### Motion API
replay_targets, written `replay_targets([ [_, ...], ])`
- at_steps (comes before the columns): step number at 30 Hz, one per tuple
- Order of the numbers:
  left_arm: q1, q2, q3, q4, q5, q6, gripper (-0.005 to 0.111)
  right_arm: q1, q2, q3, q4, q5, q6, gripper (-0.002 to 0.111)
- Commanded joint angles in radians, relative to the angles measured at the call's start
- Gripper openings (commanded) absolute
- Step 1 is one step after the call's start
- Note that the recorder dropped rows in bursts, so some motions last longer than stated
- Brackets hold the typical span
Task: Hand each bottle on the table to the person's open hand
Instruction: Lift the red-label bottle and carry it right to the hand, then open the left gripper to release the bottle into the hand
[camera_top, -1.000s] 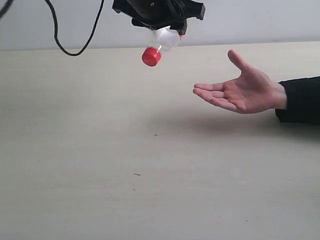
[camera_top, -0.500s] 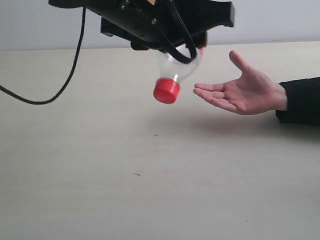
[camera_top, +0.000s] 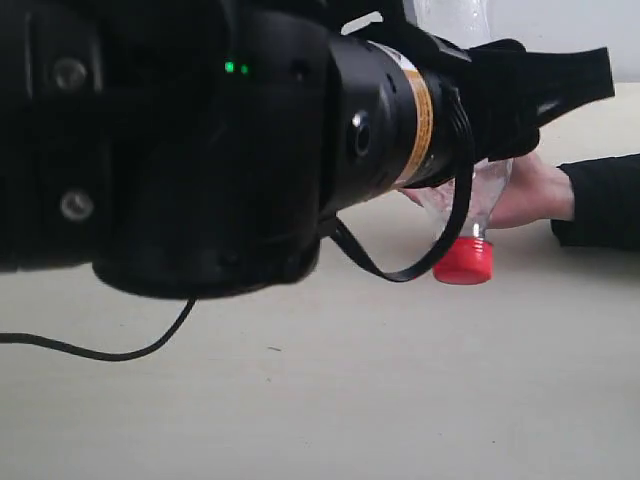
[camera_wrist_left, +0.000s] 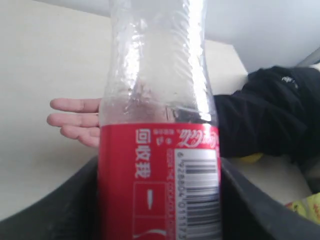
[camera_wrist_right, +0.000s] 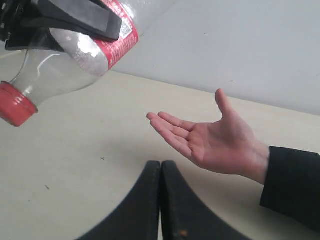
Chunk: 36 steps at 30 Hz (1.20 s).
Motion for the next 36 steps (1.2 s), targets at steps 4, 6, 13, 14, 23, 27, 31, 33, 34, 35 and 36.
replay_targets([
  [4,-0.006,0.073,0.012,0.148,-0.008,-0.197,0.0,0.001,-0.003,0.003,0.0,-0.013,-0.004,0.0],
  [6,-0.002,0.115,-0.003,0.148,-0.016,-0.197,0.0,0.001,-0.003,0.003,0.0,-0.013,-0.004,0.0],
  [13,0.008,0.276,-0.145,0.15,-0.008,-0.197,0.0,0.001,-0.003,0.003,0.0,-0.013,-0.004,0.0],
  [14,0.01,0.295,-0.171,0.15,0.006,-0.197,0.0,0.001,-0.003,0.003,0.0,-0.013,-0.004,0.0],
  [23,0.082,0.434,-0.305,0.133,-0.058,-0.197,0.0,0.001,-0.003,0.003,0.0,-0.013,-0.004,0.0],
  [27,0.107,0.478,-0.321,0.125,-0.066,-0.197,0.0,0.001,-0.003,0.003,0.0,-0.013,-0.004,0.0],
  [31,0.135,0.522,-0.344,0.118,-0.141,-0.197,0.0,0.001,-0.003,0.003,0.0,-0.013,-0.004,0.0],
  [33,0.137,0.542,-0.36,0.109,-0.16,-0.197,0.0,0.001,-0.003,0.003,0.0,-0.013,-0.004,0.0],
  [34,0.137,0.552,-0.371,0.096,-0.16,-0.197,0.0,0.001,-0.003,0.003,0.0,-0.013,-0.004,0.0],
  [35,0.137,0.561,-0.376,0.082,-0.16,-0.197,0.0,0.001,-0.003,0.003,0.0,-0.013,-0.004,0.0],
  [36,0.137,0.57,-0.383,0.076,-0.162,-0.197,0.0,0.001,-0.003,0.003,0.0,-0.013,-0.004,0.0],
])
